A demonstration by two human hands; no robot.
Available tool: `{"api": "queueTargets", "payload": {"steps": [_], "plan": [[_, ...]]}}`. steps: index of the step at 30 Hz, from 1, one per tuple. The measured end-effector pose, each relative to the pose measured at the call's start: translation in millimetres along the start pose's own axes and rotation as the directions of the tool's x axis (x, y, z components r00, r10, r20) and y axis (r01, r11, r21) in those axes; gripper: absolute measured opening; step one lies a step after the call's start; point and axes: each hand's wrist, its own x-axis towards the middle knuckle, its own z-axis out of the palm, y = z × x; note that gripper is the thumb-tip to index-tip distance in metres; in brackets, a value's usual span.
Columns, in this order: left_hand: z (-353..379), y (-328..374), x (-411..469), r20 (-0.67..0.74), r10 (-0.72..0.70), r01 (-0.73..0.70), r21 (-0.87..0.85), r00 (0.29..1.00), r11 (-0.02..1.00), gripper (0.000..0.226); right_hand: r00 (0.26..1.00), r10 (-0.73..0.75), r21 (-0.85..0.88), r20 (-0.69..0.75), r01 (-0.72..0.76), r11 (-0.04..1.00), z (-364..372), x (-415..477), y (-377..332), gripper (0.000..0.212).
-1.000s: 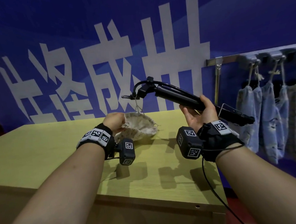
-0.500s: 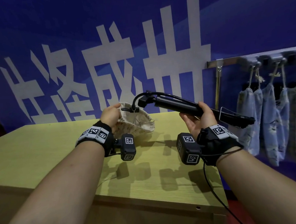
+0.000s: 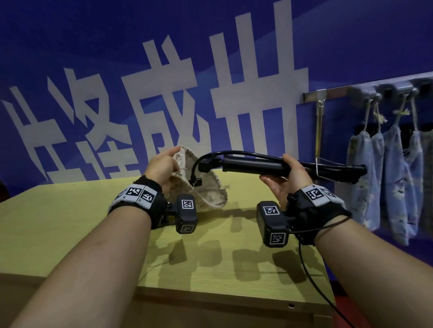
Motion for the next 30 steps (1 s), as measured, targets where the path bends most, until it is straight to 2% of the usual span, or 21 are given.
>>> {"api": "queueTargets", "payload": {"steps": [8, 14, 19, 24, 30], "plan": [[2, 7, -7, 0.106, 0.018, -0.013, -0.054, 0.994, 0.998, 0.074, 1.0, 0.0, -0.139, -0.004, 0.0, 0.99, 6, 6, 6, 0.025], [3, 12, -15, 0.18, 0.01, 0.02, -0.167, 0.984, 0.986, 0.066, 0.998, -0.021, -0.4, -0.054, -0.003, 0.916, 1, 6, 11, 0.03], [10, 21, -31, 0.272, -0.002, 0.063, -0.216, 0.962, 0.974, 0.066, 0.996, -0.026, -0.379, -0.082, -0.007, 0.925, 4, 5, 15, 0.027], [8, 27, -38, 0.282, 0.005, 0.057, -0.21, 0.959, 0.976, 0.067, 0.992, -0.08, -0.362, -0.097, 0.039, 0.931, 5, 6, 15, 0.028], [7, 33, -41, 0.299, 0.005, 0.048, -0.171, 0.954, 0.984, 0.065, 0.984, -0.169, -0.361, -0.052, 0.14, 0.922, 17, 2, 16, 0.046]]}}
